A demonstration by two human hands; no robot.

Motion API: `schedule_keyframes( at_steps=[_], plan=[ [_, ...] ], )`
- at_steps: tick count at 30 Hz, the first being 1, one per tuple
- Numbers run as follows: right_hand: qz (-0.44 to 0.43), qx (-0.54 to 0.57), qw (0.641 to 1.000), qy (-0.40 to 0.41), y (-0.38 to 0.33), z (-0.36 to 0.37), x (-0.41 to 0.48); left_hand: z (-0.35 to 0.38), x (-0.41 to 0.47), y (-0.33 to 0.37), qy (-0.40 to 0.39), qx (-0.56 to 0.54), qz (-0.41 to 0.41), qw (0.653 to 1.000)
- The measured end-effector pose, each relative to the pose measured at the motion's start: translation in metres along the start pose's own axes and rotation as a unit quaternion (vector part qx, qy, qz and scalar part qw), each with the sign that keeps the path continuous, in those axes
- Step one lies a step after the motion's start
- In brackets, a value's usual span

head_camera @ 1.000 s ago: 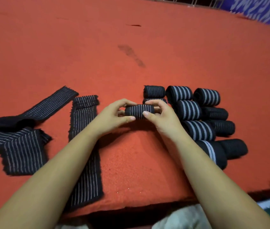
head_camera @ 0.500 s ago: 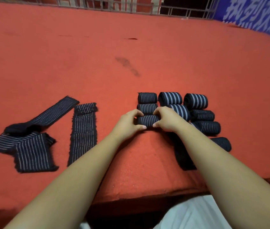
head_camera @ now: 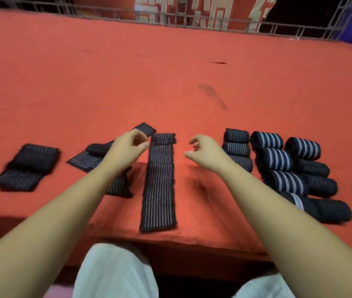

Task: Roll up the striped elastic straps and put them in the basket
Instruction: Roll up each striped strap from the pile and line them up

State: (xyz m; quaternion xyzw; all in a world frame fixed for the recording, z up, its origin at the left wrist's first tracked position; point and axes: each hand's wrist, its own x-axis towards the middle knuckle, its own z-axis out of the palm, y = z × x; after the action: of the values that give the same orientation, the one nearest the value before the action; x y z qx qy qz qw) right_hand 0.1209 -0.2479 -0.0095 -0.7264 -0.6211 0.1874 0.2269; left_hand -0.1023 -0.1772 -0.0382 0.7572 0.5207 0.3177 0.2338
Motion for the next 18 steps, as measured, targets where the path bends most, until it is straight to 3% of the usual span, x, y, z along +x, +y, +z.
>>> schedule_keyframes(
  at_steps=[4, 7, 10, 14, 18],
  plan=[
    [-0.033, 0.058, 0.993, -0.099, -0.049, 0.06, -0.01, -0.039, -0.026, -0.067, 0.103, 0.128, -0.145, 0.976],
    [-0.045, 0.069, 0.989, -0.122, -0.076, 0.099, -0.015, -0.044, -0.042, -0.088, 0.076, 0.099, -0.255, 0.959],
    [-0.011, 0.087, 0.988, -0.124, -0.092, 0.125, -0.019, -0.039, -0.047, -0.098, 0.048, 0.007, -0.219, 0.974],
    [0.014, 0.113, 0.989, -0.092, -0.098, 0.146, -0.028, -0.035, -0.054, -0.098, 0.015, 0.003, -0.154, 0.988],
    [0.005, 0.306, 0.947, -0.092, -0.098, 0.122, -0.034, -0.041, -0.066, -0.089, 0.051, -0.073, -0.114, 0.989]
  ],
)
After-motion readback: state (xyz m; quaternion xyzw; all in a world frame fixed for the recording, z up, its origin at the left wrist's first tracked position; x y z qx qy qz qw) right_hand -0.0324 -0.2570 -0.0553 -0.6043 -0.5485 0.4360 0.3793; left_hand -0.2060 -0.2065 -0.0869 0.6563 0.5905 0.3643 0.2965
